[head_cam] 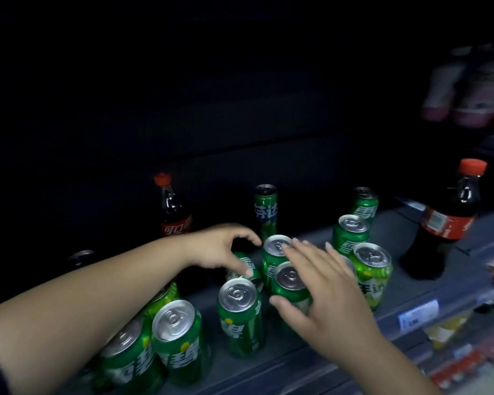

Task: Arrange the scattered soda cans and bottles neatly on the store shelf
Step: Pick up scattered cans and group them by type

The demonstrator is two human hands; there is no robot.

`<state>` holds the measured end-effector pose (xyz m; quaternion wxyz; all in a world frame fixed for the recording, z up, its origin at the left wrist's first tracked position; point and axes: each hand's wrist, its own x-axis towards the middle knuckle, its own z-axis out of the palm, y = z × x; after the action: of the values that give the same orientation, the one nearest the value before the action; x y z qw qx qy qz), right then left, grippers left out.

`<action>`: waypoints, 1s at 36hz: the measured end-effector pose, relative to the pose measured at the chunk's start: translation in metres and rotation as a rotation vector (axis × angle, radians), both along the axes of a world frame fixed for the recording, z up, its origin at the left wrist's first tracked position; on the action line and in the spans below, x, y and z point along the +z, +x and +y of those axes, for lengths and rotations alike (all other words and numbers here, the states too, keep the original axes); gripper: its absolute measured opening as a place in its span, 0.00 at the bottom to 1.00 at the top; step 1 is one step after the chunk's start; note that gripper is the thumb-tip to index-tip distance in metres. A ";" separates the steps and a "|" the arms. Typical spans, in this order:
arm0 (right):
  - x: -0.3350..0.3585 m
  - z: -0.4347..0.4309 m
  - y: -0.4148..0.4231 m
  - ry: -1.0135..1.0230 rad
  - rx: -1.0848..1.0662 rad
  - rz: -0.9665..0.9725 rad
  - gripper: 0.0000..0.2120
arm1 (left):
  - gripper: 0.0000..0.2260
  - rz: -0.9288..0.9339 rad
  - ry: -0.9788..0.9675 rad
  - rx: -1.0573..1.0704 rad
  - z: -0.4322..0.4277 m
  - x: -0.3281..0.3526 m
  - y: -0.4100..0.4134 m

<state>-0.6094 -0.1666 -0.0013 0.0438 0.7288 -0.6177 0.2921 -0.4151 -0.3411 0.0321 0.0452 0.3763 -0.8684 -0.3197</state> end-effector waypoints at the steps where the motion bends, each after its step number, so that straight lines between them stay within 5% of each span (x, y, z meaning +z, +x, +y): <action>1: 0.001 0.001 -0.005 -0.030 -0.010 -0.030 0.35 | 0.27 0.046 -0.032 0.020 0.003 0.006 -0.005; 6: 0.007 0.007 -0.048 -0.133 -0.182 -0.133 0.30 | 0.22 0.209 0.015 -0.020 0.032 0.030 -0.030; 11: 0.003 0.016 -0.092 -0.018 -0.312 -0.239 0.27 | 0.31 -0.004 -0.186 -0.181 0.061 0.041 -0.051; 16: -0.017 0.017 -0.107 0.189 -0.148 -0.305 0.34 | 0.39 -0.222 -0.306 -0.229 0.086 0.043 -0.071; 19: -0.033 0.012 -0.103 0.110 -0.122 -0.339 0.36 | 0.41 -0.281 -0.318 -0.239 0.098 0.042 -0.084; 29: -0.039 0.006 -0.119 0.046 -0.129 -0.289 0.35 | 0.21 -0.298 -0.611 -0.182 0.125 0.014 -0.117; 36: -0.038 -0.008 -0.144 0.020 -0.168 -0.273 0.34 | 0.21 -0.276 -0.651 -0.085 0.122 0.015 -0.107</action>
<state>-0.7535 -0.1741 -0.0389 -0.0236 0.6285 -0.6796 0.3776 -0.5222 -0.2186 0.0475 0.0315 0.3452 -0.9376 0.0261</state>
